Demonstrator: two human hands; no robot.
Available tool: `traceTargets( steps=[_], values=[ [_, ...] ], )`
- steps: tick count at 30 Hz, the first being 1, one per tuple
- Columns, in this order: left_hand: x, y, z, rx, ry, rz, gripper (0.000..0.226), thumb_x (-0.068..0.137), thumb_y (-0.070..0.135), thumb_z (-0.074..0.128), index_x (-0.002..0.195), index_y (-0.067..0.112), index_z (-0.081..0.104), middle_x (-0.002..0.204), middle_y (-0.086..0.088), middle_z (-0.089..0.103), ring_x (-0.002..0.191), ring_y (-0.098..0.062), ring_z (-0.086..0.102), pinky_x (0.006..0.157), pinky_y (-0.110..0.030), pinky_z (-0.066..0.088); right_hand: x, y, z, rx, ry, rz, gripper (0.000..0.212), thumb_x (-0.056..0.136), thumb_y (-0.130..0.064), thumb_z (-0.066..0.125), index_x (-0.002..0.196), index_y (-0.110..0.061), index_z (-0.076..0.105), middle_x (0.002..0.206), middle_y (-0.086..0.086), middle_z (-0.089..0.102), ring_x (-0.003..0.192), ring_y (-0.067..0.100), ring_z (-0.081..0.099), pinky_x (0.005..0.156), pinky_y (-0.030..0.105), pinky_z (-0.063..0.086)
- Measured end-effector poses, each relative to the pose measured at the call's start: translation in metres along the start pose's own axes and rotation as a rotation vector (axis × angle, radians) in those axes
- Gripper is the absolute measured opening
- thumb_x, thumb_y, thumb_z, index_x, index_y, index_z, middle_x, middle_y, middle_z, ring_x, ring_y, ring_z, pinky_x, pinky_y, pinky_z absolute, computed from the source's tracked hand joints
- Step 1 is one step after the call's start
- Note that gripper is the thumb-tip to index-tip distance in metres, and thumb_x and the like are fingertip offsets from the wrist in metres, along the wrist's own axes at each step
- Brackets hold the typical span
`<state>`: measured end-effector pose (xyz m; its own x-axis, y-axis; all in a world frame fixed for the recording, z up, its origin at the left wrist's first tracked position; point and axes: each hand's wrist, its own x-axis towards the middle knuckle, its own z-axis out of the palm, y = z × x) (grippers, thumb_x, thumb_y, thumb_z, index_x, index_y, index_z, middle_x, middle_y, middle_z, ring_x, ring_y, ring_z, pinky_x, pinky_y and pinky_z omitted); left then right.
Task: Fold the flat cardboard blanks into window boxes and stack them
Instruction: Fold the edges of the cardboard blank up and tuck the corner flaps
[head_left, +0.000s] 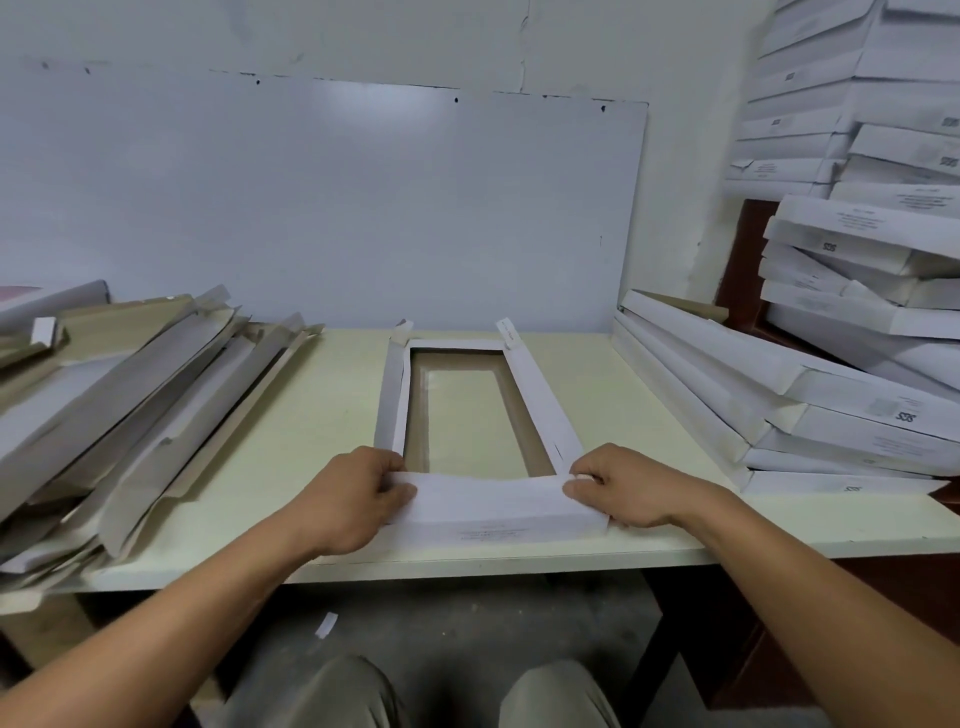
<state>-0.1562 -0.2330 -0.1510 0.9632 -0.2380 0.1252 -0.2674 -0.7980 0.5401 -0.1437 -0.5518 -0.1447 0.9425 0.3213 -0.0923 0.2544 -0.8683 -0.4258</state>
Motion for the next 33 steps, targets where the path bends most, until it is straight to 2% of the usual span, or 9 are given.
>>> traceTargets(
  steps=[4, 7, 11, 14, 17, 22, 25, 29, 33],
  values=[
    [0.006, 0.01, 0.007, 0.259, -0.01, -0.075, 0.004, 0.09, 0.032, 0.056, 0.086, 0.031, 0.056, 0.083, 0.009, 0.061, 0.076, -0.018, 0.057, 0.062, -0.029, 0.042, 0.0, -0.004, 0.011, -0.12, 0.084, 0.002, 0.014, 0.094, -0.033, 0.06, 0.107, -0.03, 0.061, 0.095, -0.014, 0.054, 0.091, 0.012, 0.056, 0.082, 0.029, 0.048],
    [0.007, 0.01, 0.017, 0.439, 0.01, -0.081, 0.009, 0.092, 0.032, 0.046, 0.096, 0.029, 0.053, 0.092, 0.005, 0.062, 0.081, -0.02, 0.057, 0.066, -0.031, 0.047, -0.008, -0.014, 0.01, -0.233, 0.245, -0.161, 0.021, 0.089, -0.058, 0.051, 0.094, -0.039, 0.059, 0.094, -0.018, 0.051, 0.095, 0.006, 0.048, 0.079, 0.028, 0.045],
    [0.005, 0.01, 0.022, 0.658, 0.091, 0.042, 0.013, 0.092, 0.028, 0.042, 0.096, 0.027, 0.054, 0.101, 0.003, 0.049, 0.097, -0.022, 0.043, 0.078, -0.035, 0.04, -0.016, -0.027, 0.018, -0.402, 0.006, -0.246, 0.027, 0.088, -0.059, 0.051, 0.08, -0.034, 0.05, 0.084, -0.011, 0.055, 0.09, 0.013, 0.049, 0.08, 0.03, 0.04],
    [-0.004, 0.013, 0.026, 0.519, 0.103, 0.283, 0.02, 0.097, 0.039, 0.039, 0.093, 0.027, 0.054, 0.096, 0.009, 0.049, 0.095, -0.016, 0.047, 0.083, -0.035, 0.034, -0.015, -0.029, 0.026, -0.374, 0.004, -0.276, 0.031, 0.097, -0.035, 0.049, 0.07, -0.025, 0.036, 0.073, -0.004, 0.049, 0.074, 0.022, 0.047, 0.065, 0.023, 0.03],
    [-0.021, 0.023, 0.033, 0.197, -0.082, 0.441, 0.005, 0.091, 0.031, 0.046, 0.094, 0.032, 0.043, 0.092, 0.011, 0.051, 0.086, -0.012, 0.048, 0.078, -0.031, 0.039, -0.015, -0.042, 0.035, -0.257, -0.004, -0.288, 0.033, 0.097, -0.037, 0.052, 0.07, -0.023, 0.04, 0.07, -0.003, 0.048, 0.067, 0.016, 0.044, 0.06, 0.028, 0.031],
    [-0.029, 0.022, 0.045, 0.287, -0.065, 0.499, 0.016, 0.083, 0.014, 0.048, 0.097, 0.022, 0.05, 0.095, 0.003, 0.058, 0.087, -0.02, 0.05, 0.078, -0.037, 0.042, -0.011, -0.067, 0.054, -0.049, -0.029, -0.412, 0.026, 0.092, -0.052, 0.057, 0.083, -0.029, 0.063, 0.077, -0.01, 0.058, 0.074, 0.009, 0.053, 0.069, 0.03, 0.044],
    [-0.03, 0.004, 0.028, 0.348, -0.128, 0.516, 0.019, 0.074, 0.012, 0.044, 0.088, 0.024, 0.046, 0.09, 0.007, 0.054, 0.088, -0.017, 0.049, 0.082, -0.035, 0.039, -0.005, -0.053, 0.042, -0.023, -0.111, -0.407, 0.04, 0.076, -0.064, 0.07, 0.104, -0.035, 0.068, 0.098, -0.02, 0.059, 0.105, 0.002, 0.049, 0.094, 0.026, 0.042],
    [-0.032, -0.027, -0.013, 0.33, -0.294, 0.5, 0.022, 0.067, 0.003, 0.048, 0.077, 0.02, 0.038, 0.084, 0.008, 0.048, 0.089, -0.009, 0.046, 0.088, -0.033, 0.035, 0.014, -0.019, 0.018, -0.171, -0.064, -0.359, 0.045, 0.082, -0.035, 0.072, 0.126, -0.036, 0.06, 0.13, -0.014, 0.052, 0.129, 0.005, 0.035, 0.113, 0.024, 0.021],
    [-0.028, -0.056, -0.053, 0.412, -0.398, 0.416, 0.023, 0.063, 0.006, 0.053, 0.075, 0.025, 0.046, 0.09, 0.016, 0.048, 0.1, 0.002, 0.038, 0.09, -0.037, 0.034, 0.036, 0.001, -0.003, -0.353, -0.014, -0.255, 0.028, 0.09, -0.024, 0.061, 0.117, -0.03, 0.063, 0.116, -0.013, 0.054, 0.114, 0.012, 0.048, 0.102, 0.034, 0.039]
  ],
)
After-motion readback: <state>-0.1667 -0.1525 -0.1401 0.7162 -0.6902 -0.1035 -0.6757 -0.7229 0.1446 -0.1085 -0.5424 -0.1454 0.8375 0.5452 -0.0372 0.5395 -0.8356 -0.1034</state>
